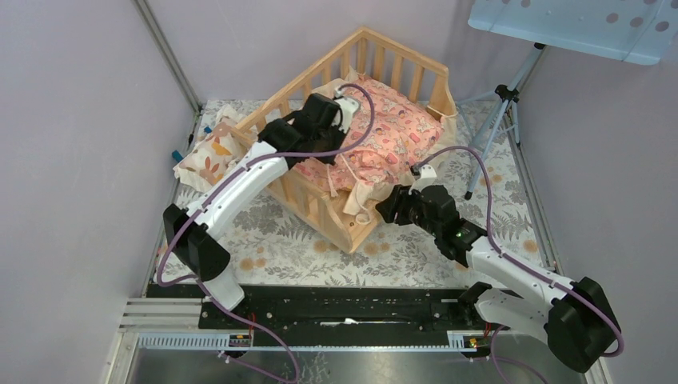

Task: Set up the pet bed
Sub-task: Cross the ropes on the bed frame.

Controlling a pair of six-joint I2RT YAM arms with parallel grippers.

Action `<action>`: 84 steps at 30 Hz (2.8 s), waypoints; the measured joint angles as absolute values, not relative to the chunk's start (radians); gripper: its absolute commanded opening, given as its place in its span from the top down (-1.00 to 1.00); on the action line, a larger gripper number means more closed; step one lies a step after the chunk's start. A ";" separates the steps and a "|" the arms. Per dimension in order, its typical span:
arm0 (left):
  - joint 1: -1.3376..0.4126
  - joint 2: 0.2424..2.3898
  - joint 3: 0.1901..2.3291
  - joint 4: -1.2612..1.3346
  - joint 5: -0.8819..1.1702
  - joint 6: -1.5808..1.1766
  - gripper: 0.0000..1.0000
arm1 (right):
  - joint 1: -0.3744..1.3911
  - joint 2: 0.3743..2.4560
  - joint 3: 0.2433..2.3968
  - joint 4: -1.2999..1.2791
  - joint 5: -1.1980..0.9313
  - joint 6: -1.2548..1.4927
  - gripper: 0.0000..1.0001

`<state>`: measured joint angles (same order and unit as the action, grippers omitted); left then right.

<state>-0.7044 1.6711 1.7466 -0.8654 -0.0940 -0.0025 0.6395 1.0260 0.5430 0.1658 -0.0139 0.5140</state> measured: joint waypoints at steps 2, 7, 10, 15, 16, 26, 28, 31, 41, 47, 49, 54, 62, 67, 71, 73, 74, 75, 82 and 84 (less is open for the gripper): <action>-0.664 1.671 1.756 -0.849 -0.090 -0.009 1.00 | 0.640 1.021 0.519 0.194 -0.003 0.472 -0.22; -0.609 1.673 1.769 -0.828 -0.077 -0.020 1.00 | 0.640 1.032 0.501 0.250 -0.012 0.395 -0.11; -0.611 1.676 1.772 -0.818 -0.064 -0.020 1.00 | 0.641 1.055 0.502 0.291 -0.056 0.387 0.03; -0.610 1.690 1.772 -0.813 -0.046 -0.020 1.00 | 0.641 1.062 0.501 0.352 -0.147 0.416 0.07; -0.608 1.693 1.772 -0.813 -0.043 -0.020 1.00 | 0.641 1.057 0.501 0.362 -0.160 0.428 0.01; -0.603 1.699 1.772 -0.811 -0.013 -0.025 1.00 | 0.664 1.028 0.495 0.492 -0.231 0.630 -0.32; -0.603 1.699 1.772 -0.809 -0.003 -0.027 1.00 | 0.675 1.065 0.496 0.518 -0.230 0.665 -0.32; -0.603 1.699 1.772 -0.806 0.007 -0.027 1.00 | 0.694 1.131 0.497 0.537 -0.230 0.710 -0.32; -0.603 1.699 1.772 -0.797 0.023 -0.028 1.00 | 0.737 1.224 0.543 0.617 -0.230 0.770 -0.04; -0.603 1.699 1.772 -0.791 0.024 -0.029 1.00 | 0.744 1.251 0.547 0.639 -0.221 0.779 0.48; -0.603 1.699 1.772 -0.791 0.025 -0.030 1.00 | 0.745 1.249 0.547 0.635 -0.217 0.778 0.63; -0.599 1.699 1.769 -0.790 0.046 -0.031 1.00 | 0.746 1.175 0.551 0.531 -0.184 0.754 0.75; -0.603 1.697 1.702 -0.768 0.159 -0.036 1.00 | 0.746 0.994 0.639 0.221 -0.141 0.681 0.75; -0.628 1.697 1.645 -0.755 0.199 -0.039 1.00 | 0.746 0.967 0.701 0.030 -0.141 0.636 0.74; -0.647 1.695 1.628 -0.751 0.219 -0.039 1.00 | 0.746 0.967 0.758 -0.124 -0.133 0.598 0.74; -0.653 1.693 1.626 -0.748 0.229 -0.039 1.00 | 0.746 0.967 0.788 -0.181 -0.122 0.582 0.73; -0.655 1.691 1.626 -0.746 0.233 -0.039 1.00 | 0.746 0.967 0.805 -0.210 -0.120 0.575 0.73; -0.656 1.689 1.626 -0.745 0.237 -0.039 1.00 | 0.746 0.967 0.823 -0.236 -0.117 0.568 0.71; -0.665 1.686 1.613 -0.734 0.255 -0.039 1.00 | 0.746 0.972 0.913 -0.383 -0.132 0.521 0.61; -0.667 1.684 1.603 -0.731 0.257 -0.039 1.00 | 0.746 0.978 0.921 -0.417 -0.144 0.512 0.60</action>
<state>-0.6670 1.6836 1.6028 -0.7311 0.2565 -0.0391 0.7464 0.9779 0.9207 -0.4171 -0.1444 0.5117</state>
